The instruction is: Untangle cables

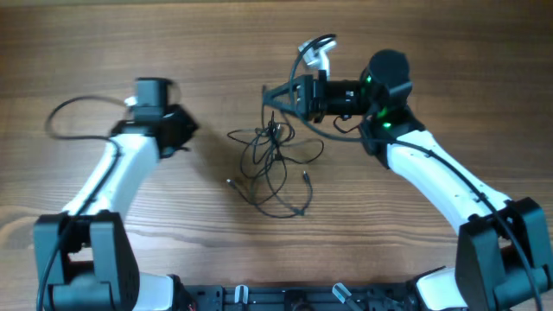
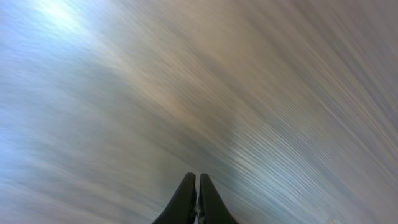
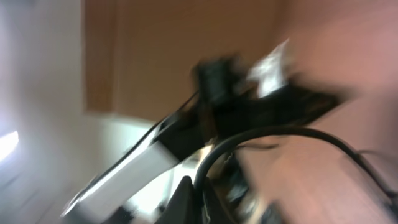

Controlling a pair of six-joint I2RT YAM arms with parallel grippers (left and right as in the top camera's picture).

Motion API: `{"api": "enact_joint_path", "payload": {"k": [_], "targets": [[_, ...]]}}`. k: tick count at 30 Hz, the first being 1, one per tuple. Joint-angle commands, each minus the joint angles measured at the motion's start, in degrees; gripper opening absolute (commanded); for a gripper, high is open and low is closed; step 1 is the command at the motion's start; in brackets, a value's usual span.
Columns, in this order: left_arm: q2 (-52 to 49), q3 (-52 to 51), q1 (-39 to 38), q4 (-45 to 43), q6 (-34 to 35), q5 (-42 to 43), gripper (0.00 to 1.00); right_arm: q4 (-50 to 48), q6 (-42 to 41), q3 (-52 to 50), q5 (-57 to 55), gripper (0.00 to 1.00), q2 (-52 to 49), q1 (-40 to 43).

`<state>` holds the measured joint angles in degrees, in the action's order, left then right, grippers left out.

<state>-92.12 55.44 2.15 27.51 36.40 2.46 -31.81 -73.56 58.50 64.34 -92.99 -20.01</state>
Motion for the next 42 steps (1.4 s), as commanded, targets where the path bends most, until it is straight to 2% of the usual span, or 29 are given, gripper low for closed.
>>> {"api": "enact_joint_path", "payload": {"k": [1, 2, 3, 4, 5, 6, 7, 9, 11, 14, 15, 21, 23, 26, 28, 29, 30, 32, 35, 38, 40, 42], "targets": [[-0.37, -0.04, 7.85, 1.81, -1.46, 5.05, 0.04, 9.92, 21.42, 0.33, -17.73, 0.05, 0.33, 4.66], [-0.37, -0.04, 9.29, 1.64, -4.17, 10.32, 0.04, 12.66, 23.28, 0.33, -20.22, 0.05, 0.33, 5.35], [-0.37, -0.04, 10.6, 0.94, -9.14, 17.64, 0.09, 14.49, 24.24, 0.33, -20.85, 0.05, 0.33, 6.1], [-0.37, -0.04, 11.39, 0.09, -15.63, 26.01, 0.25, 15.39, 23.98, 0.33, -20.41, 0.05, 0.33, 6.69], [-0.37, -0.04, 11.74, -0.61, -22.1, 34.88, 0.67, 15.32, 23.43, 0.33, -18.6, 0.04, 0.33, 7.04], [-0.37, -0.04, 11.8, -0.92, -28.17, 45.2, 0.9, 15.1, 23.45, 0.33, -16.57, 0.05, 0.33, 7.02], [-0.37, -0.04, 11.72, -0.92, -31.45, 51.87, 0.99, 14.8, 23.58, 0.33, -14.75, 0.05, 0.33, 7.02], [-0.37, -0.04, 10.45, -0.24, -41.44, 65.42, 1.0, 14.47, 22.32, 0.33, -9.81, 0.05, 0.33, 6.91], [-0.37, -0.04, 7.43, 0.11, -49.75, 66.9, 1.0, 13.51, 19.3, 0.33, -4.57, 0.05, 0.33, 6.95], [-0.37, -0.04, 2.29, -2.75, -50.77, 57.83, 1.0, 10.75, 14.6, 0.33, 1.33, 0.05, 0.33, 6.95], [-0.39, -0.04, -1.11, -5.64, -50.73, 51.54, 1.0, 9.03, 11.74, 0.33, 3.82, 0.05, 0.33, 6.88], [-0.76, -0.04, -14.45, -22.4, -42.71, 21.05, 1.0, 0.87, 4.63, 0.33, 5.88, 0.05, 0.33, 5.31], [-1.99, -0.04, -17.55, -27.04, -42.73, 16.31, 1.0, -2.84, 2.08, 0.33, 5.88, 0.05, 0.33, 4.39], [-6.19, -0.04, -20.31, -32.96, -42.69, 13.22, 1.0, -7.21, -0.13, 0.33, 5.95, 0.05, 0.33, 3.26], [-9.42, -0.04, -20.68, -36.09, -39.1, 6.21, 0.66, -9.86, 0.24, 0.33, 6.08, 0.05, 0.33, 3.15], [-10.4, -0.04, -20.39, -37.2, -34.88, 0.66, 0.22, -9.7, 0.31, 0.33, 5.79, 0.05, 0.33, 3.21], [-10.8, -0.04, -19.71, -37.94, -28.81, -5.33, 0.04, -9.66, 0.59, 0.33, 5.31, 0.05, 0.31, 3.28], [-10.49, -0.04, -17.53, -38.6, -19.15, -11.54, 0.04, -9.44, 4.42, 0.33, 4.28, 0.05, 0.33, 3.48], [-9.42, -0.04, -12.41, -38.18, -10.21, -11.74, 0.04, -0.98, 14.03, 0.33, -2.8, 0.05, 0.33, 3.78], [-7.5, -0.04, -7.61, -34.47, -8.5, -11.28, 0.04, 16.0, 27.58, 0.37, -19.17, 0.05, 0.33, 4.96], [-4.92, -0.04, -3.96, -29.7, -8.68, -11.28, 0.04, 27.04, 34.67, 0.55, -35.01, 0.05, 0.33, 6.88], [-1.16, -0.04, 0.55, -23.12, -9.2, -11.3, 0.04, 35.43, 35.01, 1.42, -45.46, 0.05, 0.33, 10.8]]}}
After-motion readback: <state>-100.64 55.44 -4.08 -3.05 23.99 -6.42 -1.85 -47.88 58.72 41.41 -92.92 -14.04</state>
